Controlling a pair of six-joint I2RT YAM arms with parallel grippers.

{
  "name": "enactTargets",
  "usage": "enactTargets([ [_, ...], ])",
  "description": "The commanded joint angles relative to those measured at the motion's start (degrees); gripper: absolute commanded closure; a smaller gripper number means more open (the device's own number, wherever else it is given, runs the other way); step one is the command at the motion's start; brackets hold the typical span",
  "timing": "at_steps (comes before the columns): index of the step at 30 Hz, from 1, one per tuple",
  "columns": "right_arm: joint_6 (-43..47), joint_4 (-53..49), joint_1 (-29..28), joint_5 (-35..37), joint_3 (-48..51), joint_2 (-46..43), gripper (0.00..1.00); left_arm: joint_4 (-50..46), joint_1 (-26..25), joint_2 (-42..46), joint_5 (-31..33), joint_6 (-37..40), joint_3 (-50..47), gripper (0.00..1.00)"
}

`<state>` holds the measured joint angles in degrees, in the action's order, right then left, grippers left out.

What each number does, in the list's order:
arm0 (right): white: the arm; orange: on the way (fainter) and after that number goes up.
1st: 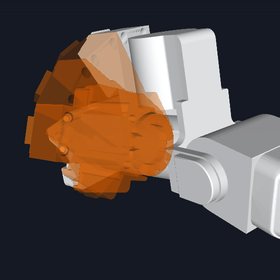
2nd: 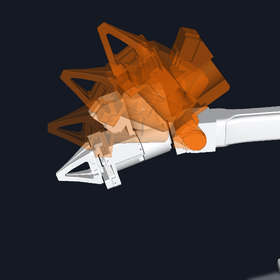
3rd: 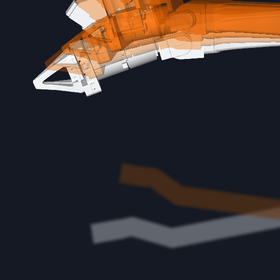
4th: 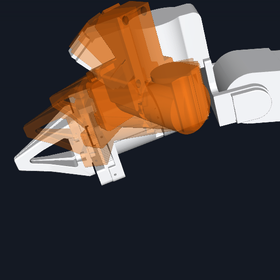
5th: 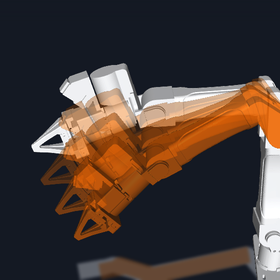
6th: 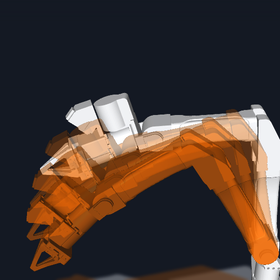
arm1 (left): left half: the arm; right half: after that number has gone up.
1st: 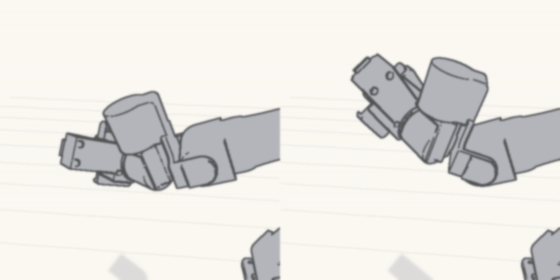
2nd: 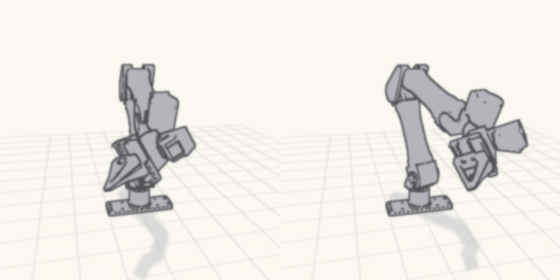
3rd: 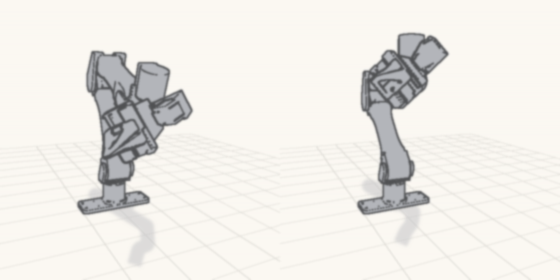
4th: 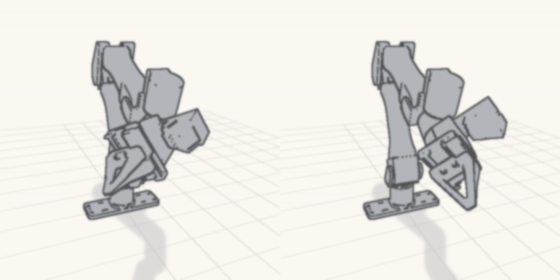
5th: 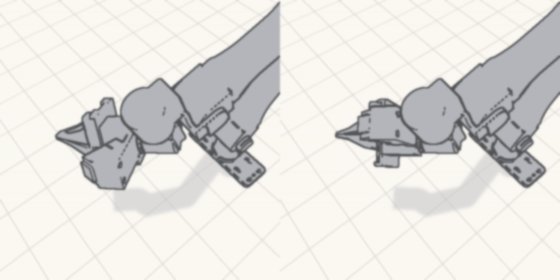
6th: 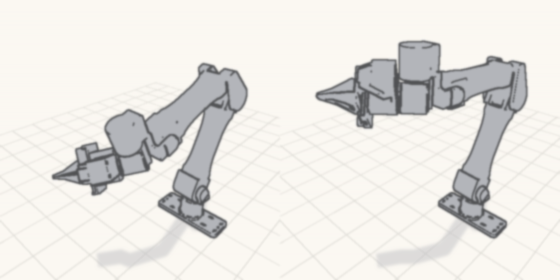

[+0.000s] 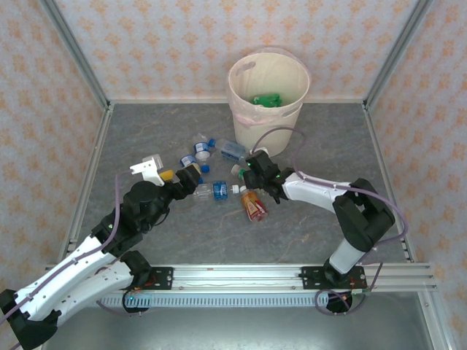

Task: Put the plastic bottles in the bin

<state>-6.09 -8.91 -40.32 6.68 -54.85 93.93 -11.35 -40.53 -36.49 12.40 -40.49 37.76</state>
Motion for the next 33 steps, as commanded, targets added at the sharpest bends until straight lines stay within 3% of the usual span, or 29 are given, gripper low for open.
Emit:
enactTargets([
  [1, -2.91, -1.58, 1.2, 3.65, 3.93, -1.71, 0.29, 0.1, -0.33, 0.37, -0.55, 0.94, 0.65, 0.01],
  [7, -7.29, -2.78, 1.55, 7.34, 8.45, -5.23, 0.3, 0.19, -0.33, 0.36, -0.88, 0.76, 0.55, 0.01],
  [18, -19.33, -7.19, 3.36, 9.5, 17.88, -20.45, 0.29, 1.13, -0.34, 0.15, -1.57, 0.32, 0.09, 0.01],
  [26, -16.52, -6.92, 3.64, 4.74, 16.35, -25.9, 0.12, 1.28, -0.34, 0.08, -2.3, 0.16, 0.18, 0.01],
  [33, -13.56, -3.23, 9.55, -2.19, 15.54, -21.62, 0.09, 2.38, -0.33, -1.11, -5.97, 0.92, 0.35, 0.01],
])
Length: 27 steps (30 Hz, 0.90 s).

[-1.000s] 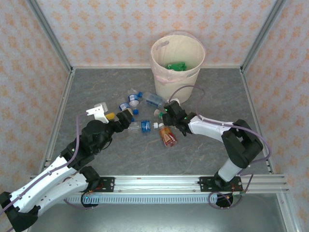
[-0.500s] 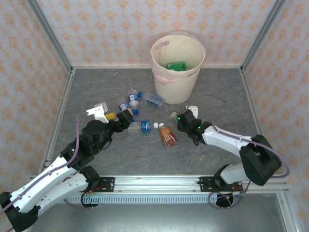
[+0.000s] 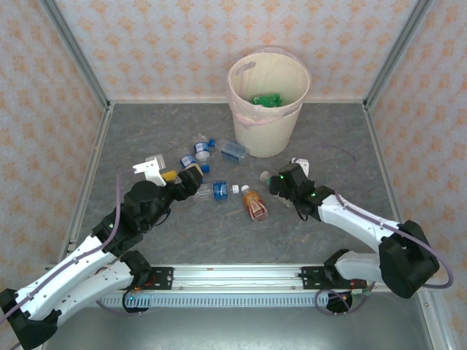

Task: Put the plastic bottles in the bin

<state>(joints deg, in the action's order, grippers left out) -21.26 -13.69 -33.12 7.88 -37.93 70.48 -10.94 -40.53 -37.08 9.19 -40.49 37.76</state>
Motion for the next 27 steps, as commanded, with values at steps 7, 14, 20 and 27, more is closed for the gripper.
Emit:
enactTargets([
  [7, 4.81, 4.31, 4.68, -10.02, -2.32, 5.55, 0.07, 1.55, -0.34, -2.55, -5.96, 1.99, 1.44, 0.01],
  [14, 7.25, 3.34, 4.74, -9.72, -4.15, 9.0, 0.05, 3.02, -0.32, -3.59, -6.53, 2.12, 1.57, 0.01],
  [20, 5.43, 3.37, 4.71, -7.58, -4.37, 12.9, 0.09, 2.91, -0.34, -4.41, -7.0, 2.25, 1.72, 0.01],
  [27, -2.9, 3.1, 4.81, -4.12, 1.38, 8.16, 0.22, 2.94, -0.29, -3.99, -6.86, 2.26, 1.38, 0.01],
])
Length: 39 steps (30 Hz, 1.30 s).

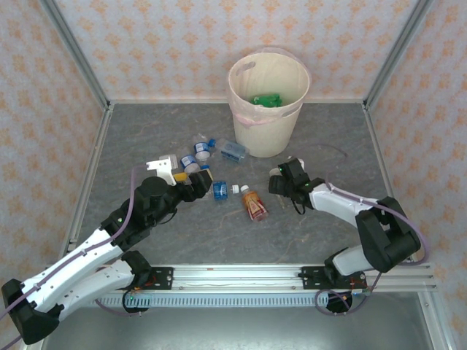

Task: Put the plastic bottles in the bin

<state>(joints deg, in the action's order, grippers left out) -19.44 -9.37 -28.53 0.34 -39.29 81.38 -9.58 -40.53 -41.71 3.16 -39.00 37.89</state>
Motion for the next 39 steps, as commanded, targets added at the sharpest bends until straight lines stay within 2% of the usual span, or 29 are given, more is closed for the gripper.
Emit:
enactTargets([
  [1, -5.89, -1.31, 0.23, 3.48, 3.65, -3.56, 0.22, 1.85, -0.32, 0.58, -0.95, 0.93, 1.23, 0.01],
  [5, -7.48, -1.52, 0.23, 3.19, 5.78, -6.36, 0.2, 2.1, -0.29, 0.33, -1.1, 1.03, 1.05, 0.01],
  [9, -7.74, -2.23, 0.23, 3.37, 5.91, -9.23, 0.11, 2.26, -0.3, 0.32, -2.04, 0.77, 0.88, 0.01],
  [12, -7.78, -1.67, 0.23, 1.63, 5.97, -8.84, 0.1, 4.99, -0.37, 0.18, -6.7, 1.55, -0.11, 0.01],
  [16, -7.8, -1.49, 0.22, 1.67, 5.9, -6.3, 0.14, 7.3, -2.01, -2.09, -10.88, 2.18, -0.2, 0.01],
  [21, -8.92, -0.99, 0.23, 1.11, 6.21, -4.91, 0.16, 6.16, -6.88, -7.11, -8.1, 3.81, 2.08, 0.01],
  [24, -9.51, -0.8, 0.23, 0.73, 6.41, -4.34, 0.18, 6.83, -8.08, -8.54, -7.69, 3.73, 2.47, 0.01],
  [28, -9.66, -0.53, 0.11, 0.54, 7.16, -3.29, 0.23, 7.96, -8.94, -9.15, -7.05, 3.54, 2.35, 0.01],
  [34, -9.76, -0.18, -0.12, 1.24, 7.64, -2.37, 0.23, 7.7, -9.48, -9.53, -6.5, 3.44, 2.74, 0.01],
  [39, -9.9, -0.67, -0.56, 2.01, 7.62, -4.35, 0.32, 7.64, -9.74, -9.1, -5.03, 3.25, 2.7, 0.01],
])
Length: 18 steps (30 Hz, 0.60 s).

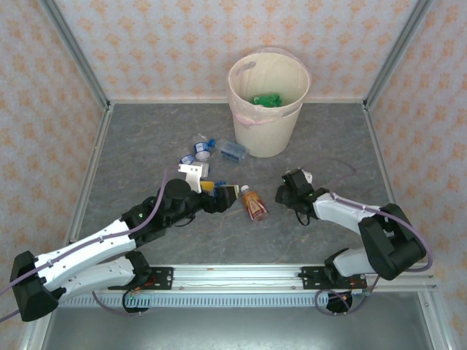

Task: Put the plastic bottles in the bin

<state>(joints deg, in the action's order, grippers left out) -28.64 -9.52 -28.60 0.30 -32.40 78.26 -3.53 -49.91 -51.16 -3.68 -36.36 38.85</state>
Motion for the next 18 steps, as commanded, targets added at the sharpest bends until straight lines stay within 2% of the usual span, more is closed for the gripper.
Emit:
enactTargets([
  [1, -0.63, -0.67, -0.58, 2.37, 0.76, -1.92, 0.34, 1.53, -0.36, 0.36, 1.91, 0.62, 1.82, 0.01],
  [6, -0.91, -2.41, -0.67, 3.82, 0.2, -5.74, 0.37, 0.88, -0.43, 0.24, 2.57, 0.72, 2.51, 0.01],
  [11, -0.56, -5.8, -0.67, 6.0, -2.59, -11.97, 0.38, 1.66, -0.39, 2.06, 6.21, -1.11, 1.69, 0.01],
  [18, 1.38, -10.21, -0.67, 9.39, -13.02, -20.0, 0.41, 1.77, -0.45, 6.27, 13.19, -2.13, 0.89, 0.01],
])
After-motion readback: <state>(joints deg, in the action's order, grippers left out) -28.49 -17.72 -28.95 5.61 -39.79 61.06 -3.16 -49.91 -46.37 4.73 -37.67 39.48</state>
